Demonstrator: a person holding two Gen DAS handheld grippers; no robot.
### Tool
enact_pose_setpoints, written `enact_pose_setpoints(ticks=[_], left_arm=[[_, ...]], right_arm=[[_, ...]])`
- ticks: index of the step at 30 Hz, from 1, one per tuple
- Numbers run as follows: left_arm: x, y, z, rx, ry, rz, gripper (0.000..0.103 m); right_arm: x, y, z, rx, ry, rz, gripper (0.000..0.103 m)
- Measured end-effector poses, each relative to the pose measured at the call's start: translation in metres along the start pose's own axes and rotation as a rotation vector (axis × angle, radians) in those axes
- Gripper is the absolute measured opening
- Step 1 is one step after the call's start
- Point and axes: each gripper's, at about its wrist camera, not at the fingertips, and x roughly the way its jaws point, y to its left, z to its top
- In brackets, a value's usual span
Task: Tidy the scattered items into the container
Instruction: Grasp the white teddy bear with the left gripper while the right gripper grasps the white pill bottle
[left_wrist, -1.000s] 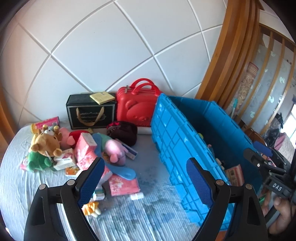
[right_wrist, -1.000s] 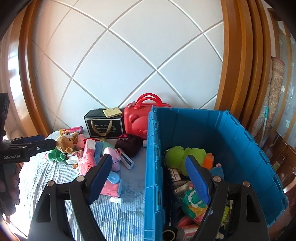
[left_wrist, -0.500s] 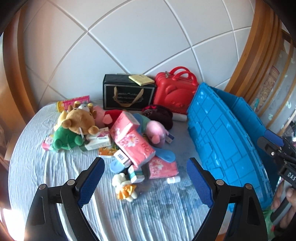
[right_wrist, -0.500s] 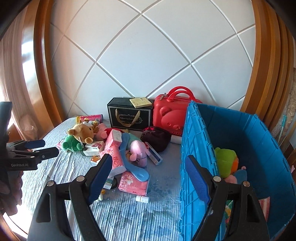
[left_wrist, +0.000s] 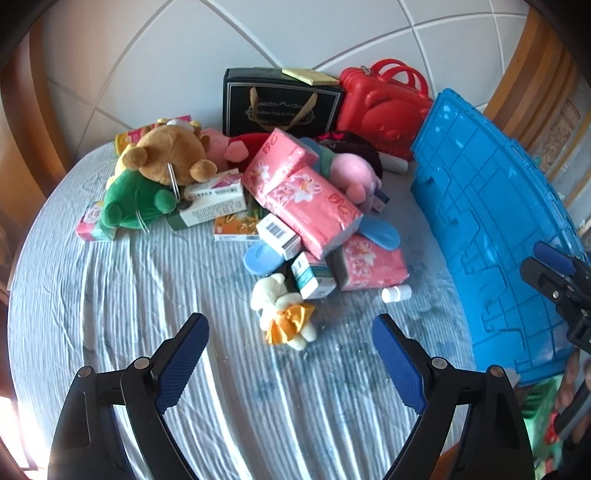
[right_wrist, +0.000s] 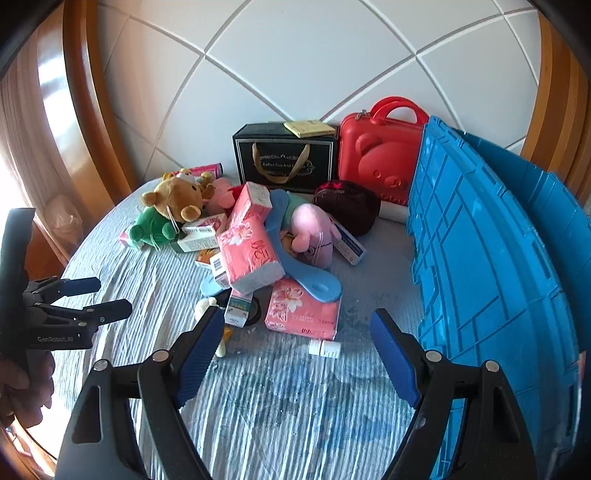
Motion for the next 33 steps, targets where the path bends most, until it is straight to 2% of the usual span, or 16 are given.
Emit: enact_pose_setpoints(ticks=[4, 9, 16, 23, 29, 33], left_arm=[[0.038, 0.0, -0.011, -0.001, 0.036, 0.007, 0.091], [0.086, 0.0, -0.02, -0.027, 0.061, 0.001, 0.091], [0.148, 0.008, -0.03, -0.065, 0.136, 0.019, 0.091], [0.181, 0.016, -0.032, -0.111, 0.162, 0.045, 0.091], [0.195, 0.006, -0.031, -0.119, 0.171, 0.051, 0.091], [0.205, 0.006, -0.031, -0.17, 0.197, 0.078, 0.091]], right_arm=[[0.044, 0.0, -0.025, 0.01, 0.071, -0.018, 0.081], [0.093, -0.005, -0.048, 0.033, 0.112, -0.009, 0.081], [0.153, -0.024, -0.058, 0.078, 0.18, -0.069, 0.081], [0.189, -0.03, -0.064, 0.083, 0.215, -0.079, 0.081], [0.207, -0.034, -0.066, 0.096, 0.236, -0.088, 0.081], [0.217, -0.037, -0.065, 0.111, 0.245, -0.085, 0.081]])
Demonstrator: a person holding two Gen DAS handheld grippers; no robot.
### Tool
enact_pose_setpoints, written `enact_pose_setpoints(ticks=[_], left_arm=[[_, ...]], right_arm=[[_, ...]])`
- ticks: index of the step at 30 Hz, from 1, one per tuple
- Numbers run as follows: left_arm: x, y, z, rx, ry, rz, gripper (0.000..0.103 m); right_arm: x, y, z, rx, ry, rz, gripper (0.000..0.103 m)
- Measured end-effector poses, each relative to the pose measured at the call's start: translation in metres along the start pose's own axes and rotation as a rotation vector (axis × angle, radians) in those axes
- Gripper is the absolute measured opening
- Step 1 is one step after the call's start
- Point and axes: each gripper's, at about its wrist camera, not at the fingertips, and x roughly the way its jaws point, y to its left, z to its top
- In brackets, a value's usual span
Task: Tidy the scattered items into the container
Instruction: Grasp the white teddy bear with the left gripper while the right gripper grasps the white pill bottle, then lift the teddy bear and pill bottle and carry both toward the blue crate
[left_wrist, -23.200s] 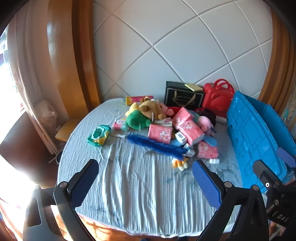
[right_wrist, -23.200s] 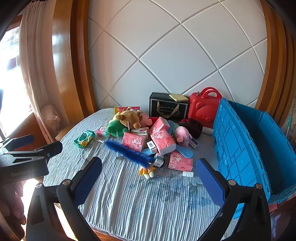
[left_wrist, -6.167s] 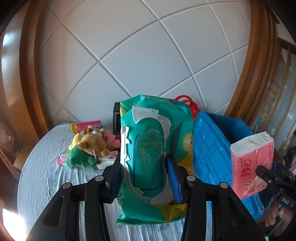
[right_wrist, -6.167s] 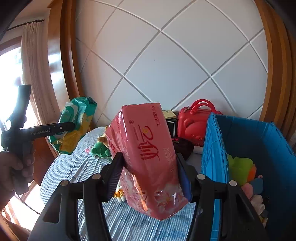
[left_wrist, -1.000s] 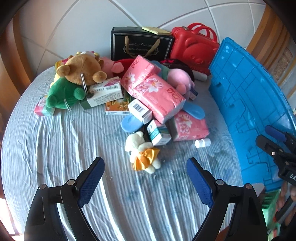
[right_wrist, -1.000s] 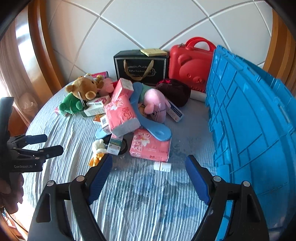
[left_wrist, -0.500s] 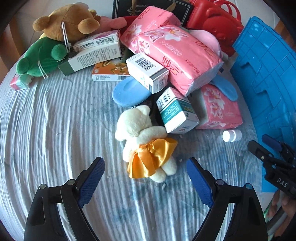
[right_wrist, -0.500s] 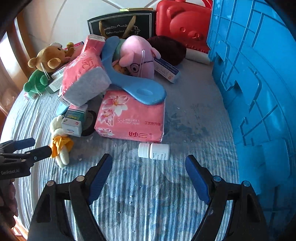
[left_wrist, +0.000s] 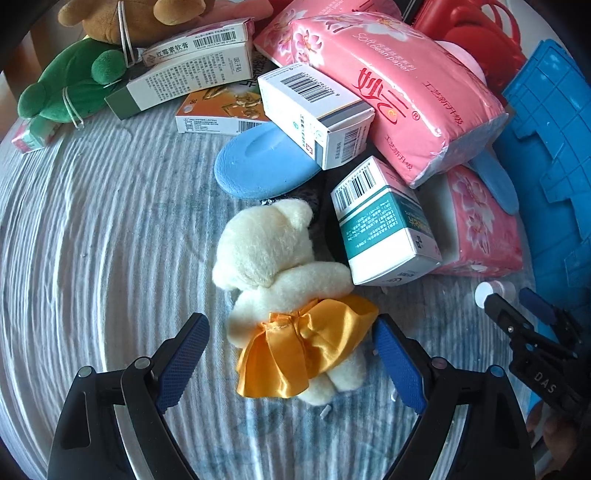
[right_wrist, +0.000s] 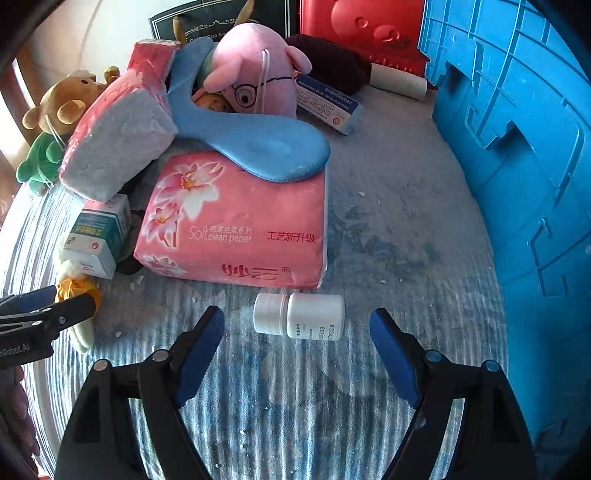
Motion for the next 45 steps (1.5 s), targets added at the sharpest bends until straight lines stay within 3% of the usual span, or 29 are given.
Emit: enact_pose_setpoints(ticks=[10, 11, 12, 14, 19, 22, 41, 44, 45], left_arm=[[0.005, -0.002, 0.002, -0.004, -0.012, 0.06, 0.089], [0.004, -0.003, 0.001, -0.001, -0.015, 0.06, 0.085], [0.003, -0.003, 0.001, 0.0, -0.017, 0.059, 0.082], [0.0, -0.002, 0.001, -0.004, -0.015, 0.044, 0.07], [-0.006, -0.001, 0.001, 0.013, 0.001, 0.019, 0.047], [-0.013, 0.002, 0.0, 0.008, -0.003, 0.003, 0.042], [-0.083, 0.023, -0.016, -0.008, -0.067, -0.015, 0.041], [-0.091, 0.024, -0.005, -0.008, -0.077, -0.015, 0.041], [-0.094, 0.025, -0.023, -0.009, -0.083, -0.016, 0.041]], right_arm=[[0.013, 0.0, 0.002, 0.012, 0.029, -0.008, 0.081], [0.013, 0.0, 0.002, 0.016, 0.029, -0.008, 0.079], [0.014, 0.001, 0.002, 0.012, 0.041, -0.006, 0.066], [0.015, 0.005, 0.001, -0.008, 0.057, -0.011, 0.051], [0.012, 0.012, -0.001, -0.022, 0.061, -0.01, 0.051], [0.005, 0.016, -0.002, -0.027, 0.051, -0.005, 0.05], [-0.06, 0.059, -0.019, -0.102, -0.009, 0.063, 0.05], [-0.073, 0.065, -0.021, -0.109, -0.024, 0.07, 0.05], [-0.075, 0.065, -0.02, -0.111, -0.029, 0.073, 0.05]])
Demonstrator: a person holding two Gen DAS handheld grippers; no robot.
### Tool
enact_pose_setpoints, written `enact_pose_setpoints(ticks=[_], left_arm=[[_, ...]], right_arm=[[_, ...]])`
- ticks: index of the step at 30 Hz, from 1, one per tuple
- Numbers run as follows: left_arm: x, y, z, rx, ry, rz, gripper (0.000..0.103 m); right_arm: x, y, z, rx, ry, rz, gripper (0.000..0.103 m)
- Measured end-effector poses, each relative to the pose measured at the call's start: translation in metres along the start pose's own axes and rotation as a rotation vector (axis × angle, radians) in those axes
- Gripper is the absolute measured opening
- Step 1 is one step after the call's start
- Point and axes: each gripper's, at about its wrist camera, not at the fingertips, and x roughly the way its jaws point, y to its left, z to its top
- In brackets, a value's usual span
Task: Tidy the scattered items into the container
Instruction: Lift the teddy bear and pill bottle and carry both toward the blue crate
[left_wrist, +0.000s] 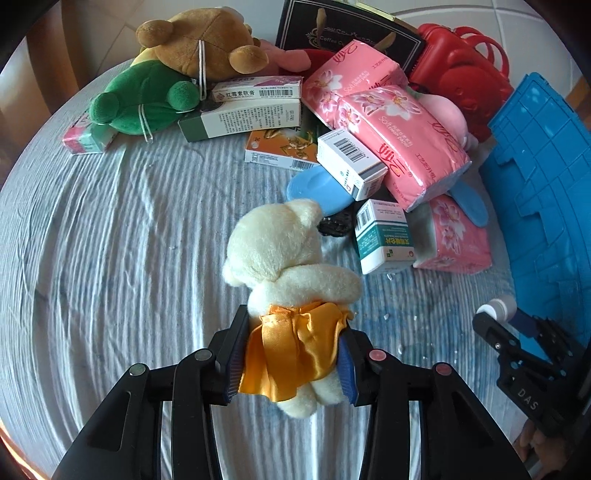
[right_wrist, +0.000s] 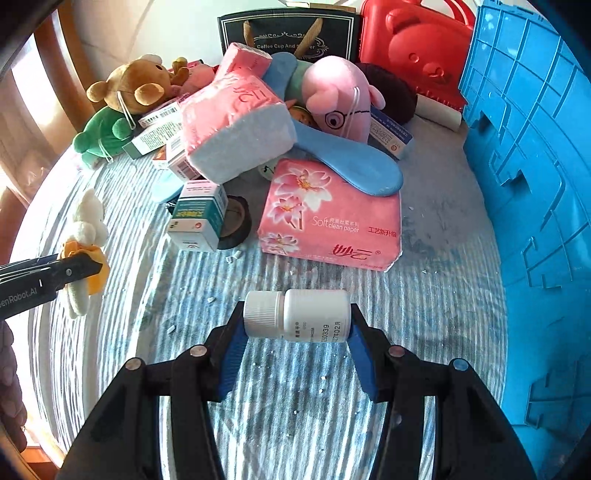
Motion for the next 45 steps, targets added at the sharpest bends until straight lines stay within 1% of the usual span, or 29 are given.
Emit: enact_pose_setpoints(ticks=[1, 2, 3, 5, 6, 8, 9, 11, 18, 22, 26, 30, 35, 39, 45], left_arm=[[-0.004, 0.003, 0.0, 0.0, -0.005, 0.0, 0.041], [-0.007, 0.019, 0.009, 0.001, -0.01, 0.0, 0.041], [-0.014, 0.023, 0.01, -0.001, -0.017, 0.001, 0.041], [-0.02, 0.028, 0.002, -0.01, -0.038, 0.0, 0.041], [-0.031, 0.029, -0.001, -0.019, -0.047, -0.003, 0.041], [-0.041, 0.035, 0.001, -0.04, -0.064, -0.011, 0.041], [-0.042, 0.044, 0.006, -0.047, -0.073, -0.013, 0.041], [-0.055, 0.05, 0.003, -0.061, -0.088, -0.011, 0.041], [-0.091, 0.068, -0.005, -0.085, -0.118, -0.003, 0.041], [-0.114, 0.077, -0.01, -0.095, -0.137, 0.01, 0.041], [-0.138, 0.081, -0.011, -0.092, -0.17, 0.036, 0.041], [-0.159, 0.08, -0.009, -0.085, -0.195, 0.049, 0.041], [-0.185, 0.077, -0.002, -0.074, -0.246, 0.055, 0.041], [-0.205, 0.072, 0.005, -0.063, -0.28, 0.058, 0.041], [-0.226, 0.066, 0.014, -0.057, -0.32, 0.064, 0.041]], right_arm=[[-0.005, 0.002, 0.0, -0.003, -0.005, 0.002, 0.05], [-0.01, 0.005, 0.0, -0.005, -0.011, 0.004, 0.05], [-0.016, 0.007, -0.001, -0.009, -0.017, 0.007, 0.05], [-0.024, 0.012, 0.0, -0.023, -0.026, 0.012, 0.05], [-0.029, 0.015, 0.0, -0.034, -0.031, 0.014, 0.05], [-0.038, 0.023, -0.002, -0.058, -0.038, 0.018, 0.05], [-0.043, 0.025, -0.002, -0.066, -0.043, 0.019, 0.05], [-0.052, 0.029, -0.002, -0.072, -0.053, 0.025, 0.05], [-0.077, 0.043, -0.004, -0.073, -0.07, 0.066, 0.05], [-0.094, 0.055, -0.004, -0.106, -0.098, 0.073, 0.05], [-0.116, 0.067, 0.0, -0.132, -0.137, 0.092, 0.05], [-0.14, 0.078, 0.002, -0.143, -0.183, 0.122, 0.05], [-0.167, 0.09, 0.004, -0.168, -0.225, 0.162, 0.05], [-0.187, 0.091, 0.004, -0.186, -0.257, 0.183, 0.05], [-0.212, 0.082, 0.007, -0.18, -0.297, 0.198, 0.05]])
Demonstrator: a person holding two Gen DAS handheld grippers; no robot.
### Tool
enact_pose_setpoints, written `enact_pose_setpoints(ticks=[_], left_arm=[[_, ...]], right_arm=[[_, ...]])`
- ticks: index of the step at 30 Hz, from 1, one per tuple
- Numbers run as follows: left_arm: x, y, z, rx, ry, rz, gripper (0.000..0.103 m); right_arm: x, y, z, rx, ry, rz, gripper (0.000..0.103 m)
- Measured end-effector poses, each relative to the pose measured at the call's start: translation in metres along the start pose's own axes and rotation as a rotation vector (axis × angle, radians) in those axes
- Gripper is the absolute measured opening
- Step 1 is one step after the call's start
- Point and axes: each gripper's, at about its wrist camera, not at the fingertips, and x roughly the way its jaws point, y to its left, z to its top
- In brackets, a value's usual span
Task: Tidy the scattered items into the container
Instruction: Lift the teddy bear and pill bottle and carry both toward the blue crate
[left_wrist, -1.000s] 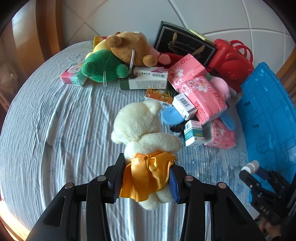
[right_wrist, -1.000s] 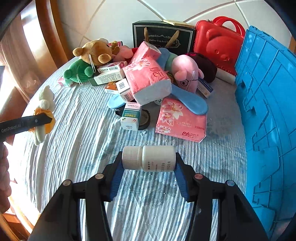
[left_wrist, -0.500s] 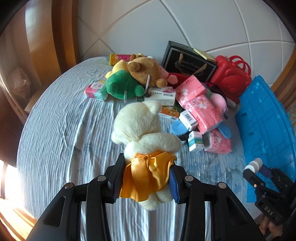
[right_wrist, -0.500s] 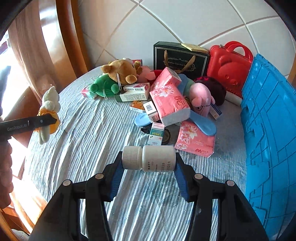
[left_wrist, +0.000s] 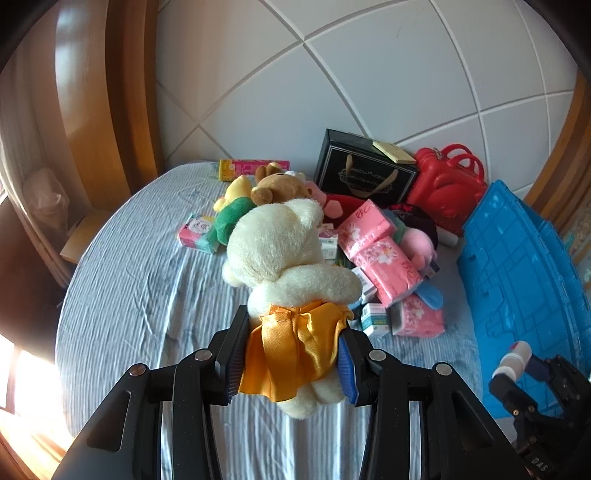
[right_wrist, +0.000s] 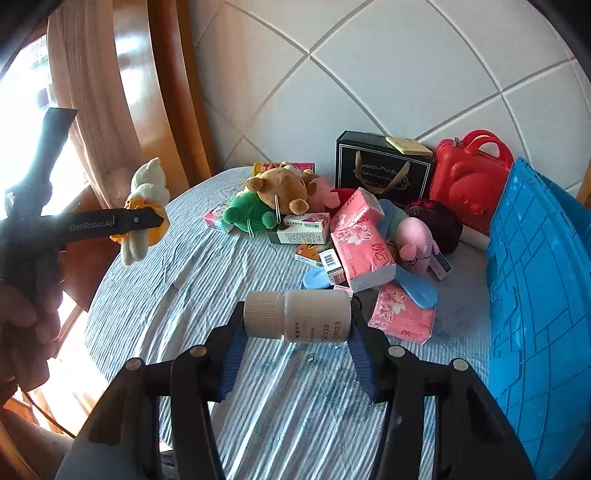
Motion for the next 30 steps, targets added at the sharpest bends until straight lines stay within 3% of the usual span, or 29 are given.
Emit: enact_pose_setpoints(ticks=[15, 30], left_arm=[[-0.026, -0.014, 0.034, 0.035, -0.102, 0.041, 0.041], [-0.042, -0.058, 0.06, 0.053, -0.168, 0.032, 0.041]], right_arm=[[-0.034, -0.031, 0.03, 0.041, -0.097, -0.001, 0.051], [-0.056, -0.073, 0.049, 0.052, -0.177, 0.001, 0.05]])
